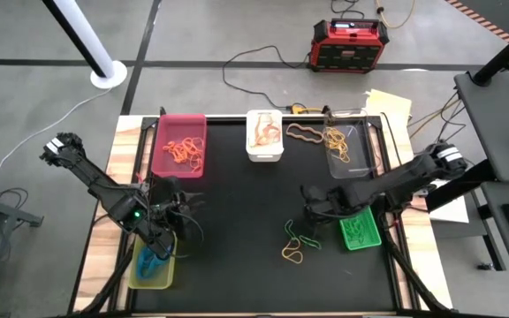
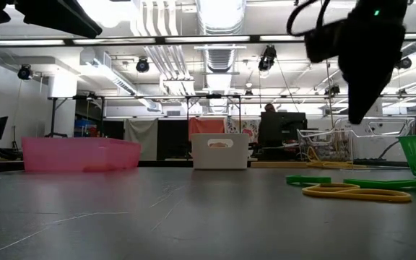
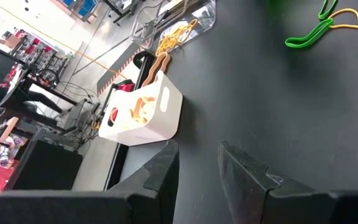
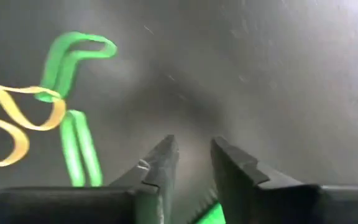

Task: Sort rubber bands into baskets
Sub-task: Adjust the green bin, then put the green rubber band into the green bin

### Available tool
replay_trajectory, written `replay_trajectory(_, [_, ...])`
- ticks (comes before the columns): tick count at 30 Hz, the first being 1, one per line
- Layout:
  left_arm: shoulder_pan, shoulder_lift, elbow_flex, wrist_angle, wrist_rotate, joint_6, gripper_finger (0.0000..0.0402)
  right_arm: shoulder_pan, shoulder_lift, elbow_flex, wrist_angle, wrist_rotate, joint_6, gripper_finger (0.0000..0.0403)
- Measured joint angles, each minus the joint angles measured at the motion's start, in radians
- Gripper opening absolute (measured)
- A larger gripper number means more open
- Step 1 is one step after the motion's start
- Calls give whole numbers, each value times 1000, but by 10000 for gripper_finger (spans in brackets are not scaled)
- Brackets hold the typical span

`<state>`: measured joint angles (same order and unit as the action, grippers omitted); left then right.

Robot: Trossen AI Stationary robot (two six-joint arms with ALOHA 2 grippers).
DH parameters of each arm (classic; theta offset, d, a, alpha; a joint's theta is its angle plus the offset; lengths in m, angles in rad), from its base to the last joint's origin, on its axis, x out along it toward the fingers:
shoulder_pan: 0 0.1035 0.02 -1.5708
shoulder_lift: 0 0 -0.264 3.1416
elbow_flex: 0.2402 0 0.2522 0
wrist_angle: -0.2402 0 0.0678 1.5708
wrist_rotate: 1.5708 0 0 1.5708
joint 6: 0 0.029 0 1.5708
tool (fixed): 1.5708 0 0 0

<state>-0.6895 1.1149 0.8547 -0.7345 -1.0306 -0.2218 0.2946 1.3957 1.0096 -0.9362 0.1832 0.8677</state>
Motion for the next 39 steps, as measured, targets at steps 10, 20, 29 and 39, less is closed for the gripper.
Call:
replay_trajectory(10, [0,0,0,1,0,0,97,-63,119,-1,-204,-60,-5,28])
replay_trajectory(20, [0,0,0,3,0,0,97,-63,126,-1,-248,-52,-6,12])
replay_trajectory(29, [0,0,0,5,0,0,97,-62,125,-2,-291,-32,3,13])
replay_trajectory(39, [0,0,0,10,0,0,97,-10,123,72,-1,-31,-148,13])
